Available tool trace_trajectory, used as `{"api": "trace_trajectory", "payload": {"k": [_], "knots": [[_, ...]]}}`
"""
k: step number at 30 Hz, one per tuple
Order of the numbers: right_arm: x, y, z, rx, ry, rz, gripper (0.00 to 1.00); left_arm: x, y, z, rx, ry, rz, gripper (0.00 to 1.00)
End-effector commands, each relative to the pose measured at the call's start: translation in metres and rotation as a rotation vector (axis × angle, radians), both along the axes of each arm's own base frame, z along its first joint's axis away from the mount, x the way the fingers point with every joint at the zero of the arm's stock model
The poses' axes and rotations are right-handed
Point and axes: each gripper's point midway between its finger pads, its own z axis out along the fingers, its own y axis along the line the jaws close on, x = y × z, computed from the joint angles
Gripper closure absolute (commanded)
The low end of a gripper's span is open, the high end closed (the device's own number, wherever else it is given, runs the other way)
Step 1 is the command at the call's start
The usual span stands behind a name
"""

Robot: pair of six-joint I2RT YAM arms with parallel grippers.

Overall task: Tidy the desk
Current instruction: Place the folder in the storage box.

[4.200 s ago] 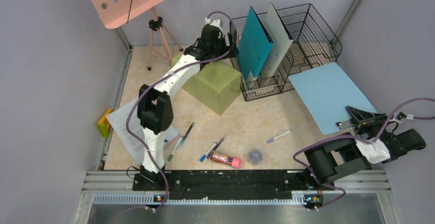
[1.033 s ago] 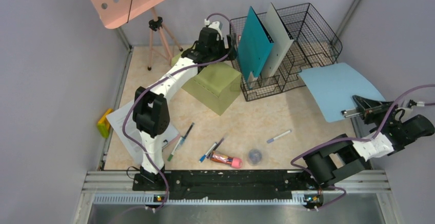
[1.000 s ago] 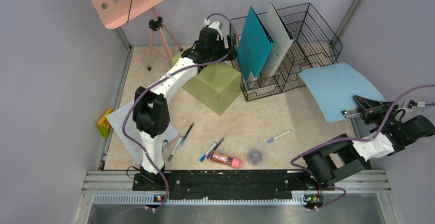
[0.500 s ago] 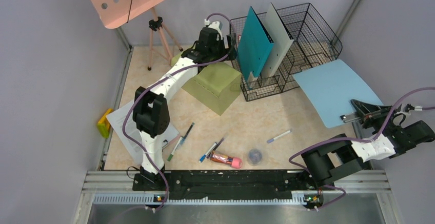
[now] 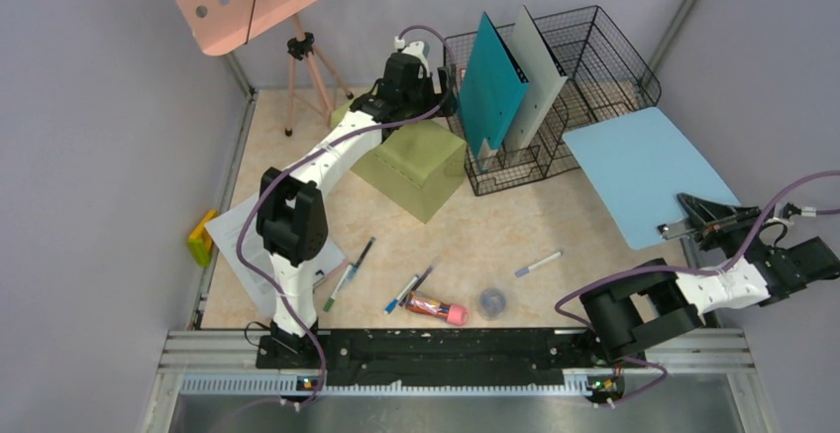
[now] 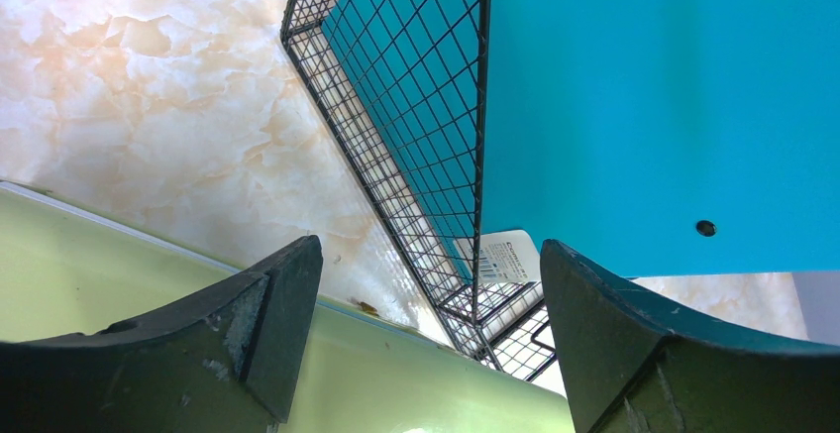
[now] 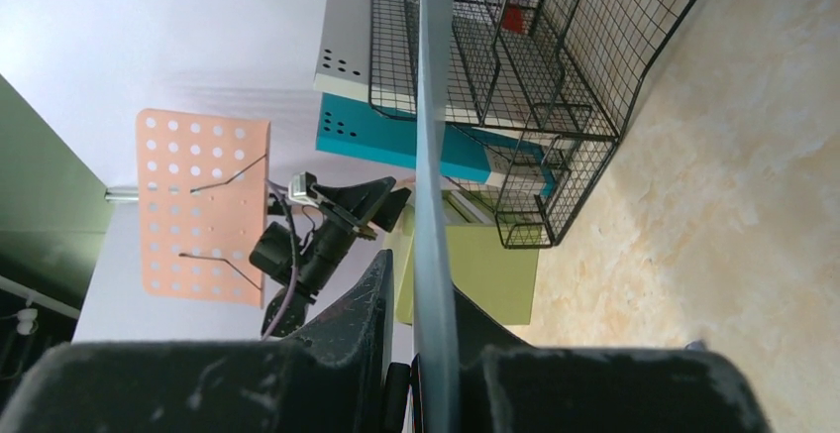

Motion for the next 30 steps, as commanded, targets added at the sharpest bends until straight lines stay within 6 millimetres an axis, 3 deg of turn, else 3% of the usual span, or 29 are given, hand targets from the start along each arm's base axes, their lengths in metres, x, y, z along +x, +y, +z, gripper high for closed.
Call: {"api": "trace_trajectory", "payload": {"k": [1, 13, 21, 30], "knots": [[-0.004, 0.001, 0.021, -0.078, -0.05, 0.02, 1.0, -0.009, 0.005, 0.014, 0.001, -0.008, 0.004, 0.14], [0.004, -0.019, 0.004, -0.106, -0.039, -0.023, 1.0, -0.007, 0.003, 0.01, 0.0, -0.001, 0.003, 0.14], [0.012, -0.011, -0.012, -0.076, -0.024, -0.006, 1.0, -0.006, 0.005, 0.01, 0.005, -0.005, 0.005, 0.14], [0.021, -0.003, -0.014, -0.047, -0.047, -0.023, 1.0, -0.006, 0.003, 0.008, 0.005, 0.002, 0.001, 0.14]]}}
